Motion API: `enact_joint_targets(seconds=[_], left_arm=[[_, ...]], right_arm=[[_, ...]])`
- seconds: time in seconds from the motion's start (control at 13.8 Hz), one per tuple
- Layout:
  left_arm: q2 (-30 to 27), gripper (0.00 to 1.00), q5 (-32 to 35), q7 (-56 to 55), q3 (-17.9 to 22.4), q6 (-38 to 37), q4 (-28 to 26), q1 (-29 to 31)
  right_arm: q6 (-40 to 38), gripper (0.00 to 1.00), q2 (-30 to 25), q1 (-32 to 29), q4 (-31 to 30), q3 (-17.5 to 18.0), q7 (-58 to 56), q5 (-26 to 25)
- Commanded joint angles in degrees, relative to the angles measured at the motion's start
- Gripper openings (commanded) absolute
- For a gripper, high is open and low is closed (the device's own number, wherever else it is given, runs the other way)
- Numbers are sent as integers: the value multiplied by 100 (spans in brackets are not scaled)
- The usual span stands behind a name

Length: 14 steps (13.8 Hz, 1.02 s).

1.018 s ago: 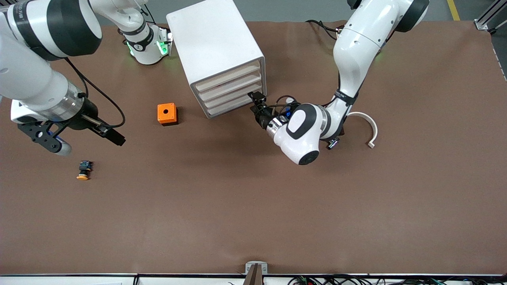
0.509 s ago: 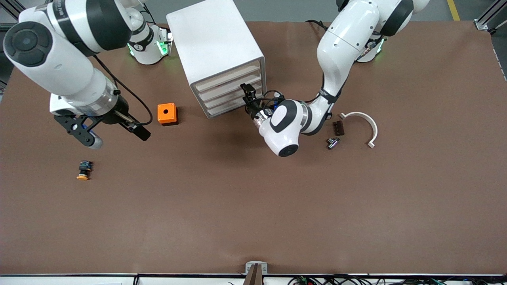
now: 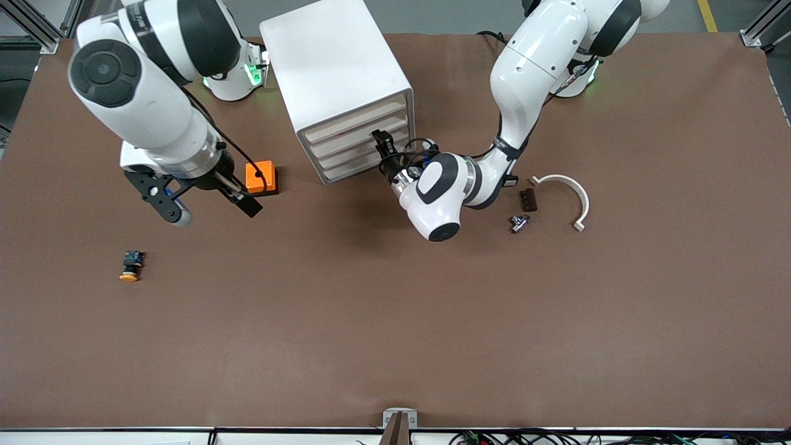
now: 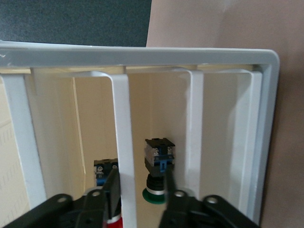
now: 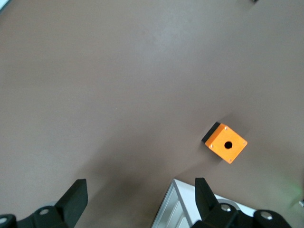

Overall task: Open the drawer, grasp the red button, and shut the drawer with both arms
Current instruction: 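Pull the drawer open with the left gripper while the right gripper approaches, then grasp the red button with the right gripper while the left gripper withdraws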

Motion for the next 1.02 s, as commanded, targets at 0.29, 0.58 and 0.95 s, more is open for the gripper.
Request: enact_joint_targets(seconds=[0.29, 0.58, 0.95], left_arm=[[-16, 0, -34, -296, 110, -41, 79, -67], [-16, 0, -34, -288, 172, -41, 96, 450], [37, 0, -42, -8, 207, 91, 290, 1048]], right_arm=[[-64, 100, 171, 339, 59, -30, 796, 346], [7, 100, 267, 593, 68, -39, 1175, 426], [278, 100, 522, 1033, 112, -39, 1684, 444]])
